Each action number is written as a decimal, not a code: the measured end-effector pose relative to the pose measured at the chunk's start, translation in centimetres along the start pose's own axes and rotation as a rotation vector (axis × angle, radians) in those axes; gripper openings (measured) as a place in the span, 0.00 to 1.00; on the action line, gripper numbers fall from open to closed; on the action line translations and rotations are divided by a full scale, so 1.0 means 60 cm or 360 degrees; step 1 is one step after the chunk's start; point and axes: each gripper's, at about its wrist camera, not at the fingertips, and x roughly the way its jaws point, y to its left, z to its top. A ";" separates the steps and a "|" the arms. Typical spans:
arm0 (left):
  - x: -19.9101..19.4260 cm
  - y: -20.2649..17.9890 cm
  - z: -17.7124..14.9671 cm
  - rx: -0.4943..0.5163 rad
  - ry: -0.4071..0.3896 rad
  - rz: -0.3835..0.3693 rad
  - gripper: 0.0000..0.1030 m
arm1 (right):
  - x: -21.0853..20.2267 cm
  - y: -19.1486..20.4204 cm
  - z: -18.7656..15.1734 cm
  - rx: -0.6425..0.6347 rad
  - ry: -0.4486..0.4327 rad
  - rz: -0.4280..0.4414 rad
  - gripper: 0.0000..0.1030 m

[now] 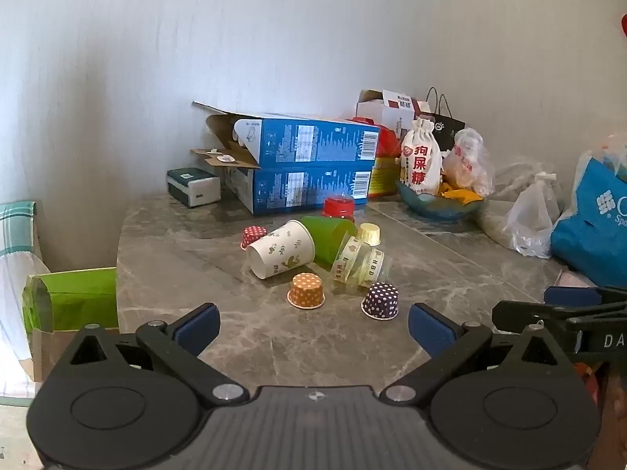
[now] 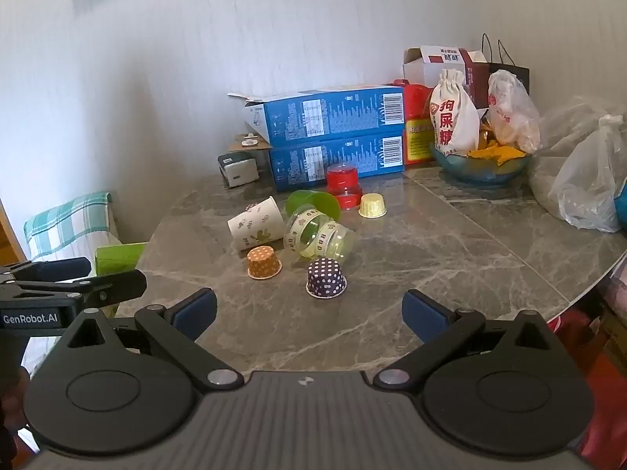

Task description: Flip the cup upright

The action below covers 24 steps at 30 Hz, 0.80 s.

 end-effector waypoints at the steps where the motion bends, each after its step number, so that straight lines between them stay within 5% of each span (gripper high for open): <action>1: -0.001 0.000 0.000 -0.0002 -0.0006 0.0008 1.00 | 0.000 0.000 0.000 0.0002 0.0007 0.0000 0.99; 24: 0.001 0.003 0.001 -0.0016 0.0002 -0.0020 1.00 | -0.002 -0.002 -0.003 0.0004 -0.0004 0.0013 0.99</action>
